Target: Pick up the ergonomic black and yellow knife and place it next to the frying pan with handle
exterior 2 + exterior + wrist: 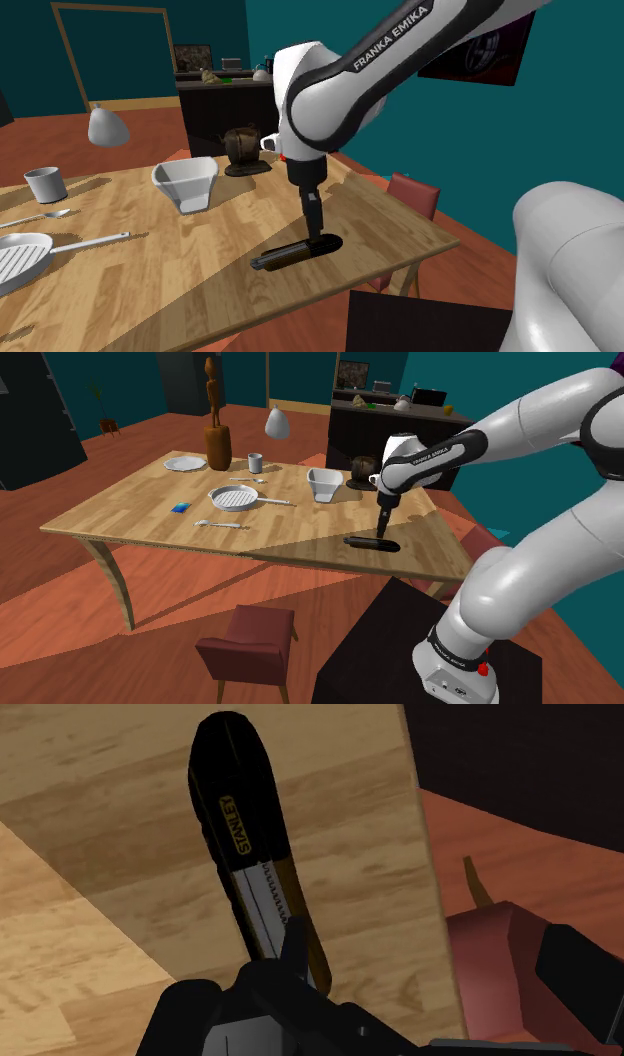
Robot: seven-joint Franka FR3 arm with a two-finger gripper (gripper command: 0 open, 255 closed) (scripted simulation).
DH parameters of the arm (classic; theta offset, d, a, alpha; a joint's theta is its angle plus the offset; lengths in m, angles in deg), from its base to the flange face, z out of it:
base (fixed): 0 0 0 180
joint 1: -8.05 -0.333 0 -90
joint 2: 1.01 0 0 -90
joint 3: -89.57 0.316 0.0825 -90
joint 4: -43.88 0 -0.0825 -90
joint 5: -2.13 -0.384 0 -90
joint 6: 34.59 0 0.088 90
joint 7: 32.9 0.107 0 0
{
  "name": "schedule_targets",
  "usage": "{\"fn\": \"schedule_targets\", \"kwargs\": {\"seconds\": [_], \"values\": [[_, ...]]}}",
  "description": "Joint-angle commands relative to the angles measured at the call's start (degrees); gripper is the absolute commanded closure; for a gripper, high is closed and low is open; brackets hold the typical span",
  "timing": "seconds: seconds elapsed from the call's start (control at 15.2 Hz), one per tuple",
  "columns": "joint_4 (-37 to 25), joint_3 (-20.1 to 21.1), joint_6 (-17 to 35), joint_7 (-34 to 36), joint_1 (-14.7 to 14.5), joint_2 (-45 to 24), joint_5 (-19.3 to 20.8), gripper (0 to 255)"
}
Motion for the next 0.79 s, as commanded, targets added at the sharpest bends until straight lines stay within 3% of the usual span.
{"fn": "schedule_targets", "kwargs": {"seconds": [0.0, 0.2, 0.46, 0.73], "values": [[-0.9, -2.5, 4.5, -3.9, -0.8, -4.9, -1.3, 0], [-3.4, -5.7, 10.3, -11.0, -2.4, -13.2, -6.0, 0], [-8.1, -7.1, 16.3, -23.4, -2.9, -25.1, -17.2, 0], [-8.1, -5.9, 18.8, -25.9, -1.9, -28.2, -20.3, 0]]}}
